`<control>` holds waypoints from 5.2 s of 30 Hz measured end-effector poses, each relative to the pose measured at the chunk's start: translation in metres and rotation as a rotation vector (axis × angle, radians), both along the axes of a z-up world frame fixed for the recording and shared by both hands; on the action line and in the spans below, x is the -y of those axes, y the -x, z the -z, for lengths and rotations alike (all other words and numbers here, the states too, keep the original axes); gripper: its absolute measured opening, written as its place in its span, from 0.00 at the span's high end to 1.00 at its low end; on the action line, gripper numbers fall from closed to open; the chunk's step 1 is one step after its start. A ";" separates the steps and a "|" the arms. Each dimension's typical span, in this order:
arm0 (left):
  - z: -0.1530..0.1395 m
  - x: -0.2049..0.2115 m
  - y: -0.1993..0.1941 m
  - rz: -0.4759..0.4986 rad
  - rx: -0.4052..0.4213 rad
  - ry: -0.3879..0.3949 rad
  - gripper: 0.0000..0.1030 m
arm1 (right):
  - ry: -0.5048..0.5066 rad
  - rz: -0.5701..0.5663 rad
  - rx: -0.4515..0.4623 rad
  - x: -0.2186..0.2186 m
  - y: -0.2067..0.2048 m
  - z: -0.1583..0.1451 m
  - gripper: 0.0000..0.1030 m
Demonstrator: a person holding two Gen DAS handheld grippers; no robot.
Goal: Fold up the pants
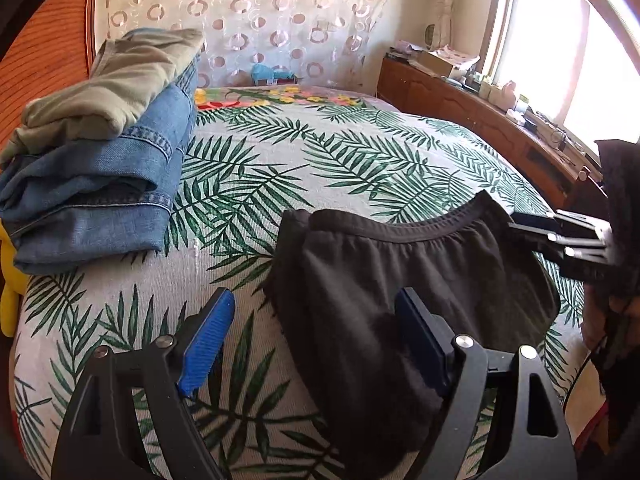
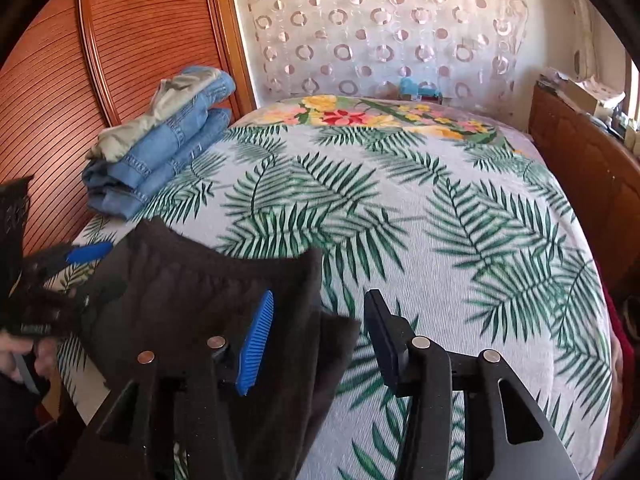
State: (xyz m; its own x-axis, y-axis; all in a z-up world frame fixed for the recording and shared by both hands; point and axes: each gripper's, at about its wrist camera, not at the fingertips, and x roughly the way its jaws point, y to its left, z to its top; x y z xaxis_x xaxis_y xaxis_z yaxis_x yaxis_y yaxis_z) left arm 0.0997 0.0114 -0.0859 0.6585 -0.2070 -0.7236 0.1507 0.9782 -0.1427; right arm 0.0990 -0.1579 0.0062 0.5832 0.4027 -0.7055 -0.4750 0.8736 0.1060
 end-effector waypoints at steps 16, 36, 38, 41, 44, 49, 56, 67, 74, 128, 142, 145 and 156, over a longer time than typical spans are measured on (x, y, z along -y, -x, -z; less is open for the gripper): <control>0.007 -0.002 -0.009 0.011 -0.032 -0.004 0.20 | 0.025 -0.003 -0.017 -0.003 0.001 0.016 0.48; 0.001 -0.008 -0.022 0.040 -0.073 0.069 0.47 | 0.026 -0.010 -0.010 -0.005 0.001 0.018 0.45; 0.003 -0.006 -0.024 0.042 -0.074 0.059 0.47 | 0.025 -0.011 -0.010 -0.004 0.001 0.018 0.45; 0.003 -0.004 -0.025 0.041 -0.067 0.041 0.47 | 0.025 -0.010 -0.010 -0.004 0.001 0.018 0.45; 0.005 -0.002 -0.023 0.044 -0.047 0.021 0.47 | 0.027 -0.009 -0.010 -0.004 0.001 0.018 0.46; 0.004 -0.001 -0.021 0.054 -0.036 0.025 0.54 | 0.051 -0.015 -0.023 -0.010 0.001 0.015 0.64; -0.004 0.008 -0.013 0.072 -0.014 0.012 0.83 | 0.036 -0.039 -0.022 -0.014 0.006 0.012 0.89; -0.062 0.016 0.024 0.067 0.185 0.005 0.88 | -0.033 -0.045 0.114 -0.004 0.039 -0.025 0.91; -0.099 0.010 0.036 0.063 0.286 0.018 0.88 | -0.062 -0.049 0.203 0.004 0.058 -0.058 0.91; -0.132 -0.123 -0.049 -0.269 0.424 0.002 0.88 | -0.005 -0.419 0.513 -0.138 -0.172 -0.080 0.91; -0.106 -0.144 -0.035 -0.383 0.374 0.046 0.88 | -0.006 -0.480 0.492 -0.172 -0.193 -0.064 0.91; -0.102 -0.145 -0.031 -0.403 0.369 0.053 0.88 | -0.001 -0.498 0.492 -0.179 -0.193 -0.061 0.91; -0.086 -0.157 -0.037 -0.431 0.305 0.063 0.88 | 0.021 -0.435 0.394 -0.163 -0.215 -0.061 0.70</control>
State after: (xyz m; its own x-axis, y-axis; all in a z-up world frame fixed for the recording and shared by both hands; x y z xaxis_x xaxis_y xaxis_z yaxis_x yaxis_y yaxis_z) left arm 0.1372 0.1685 0.0004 0.8722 0.0918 -0.4804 -0.2188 0.9517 -0.2153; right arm 0.3143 0.0047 0.0667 0.5875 0.6520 -0.4793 -0.7903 0.5896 -0.1668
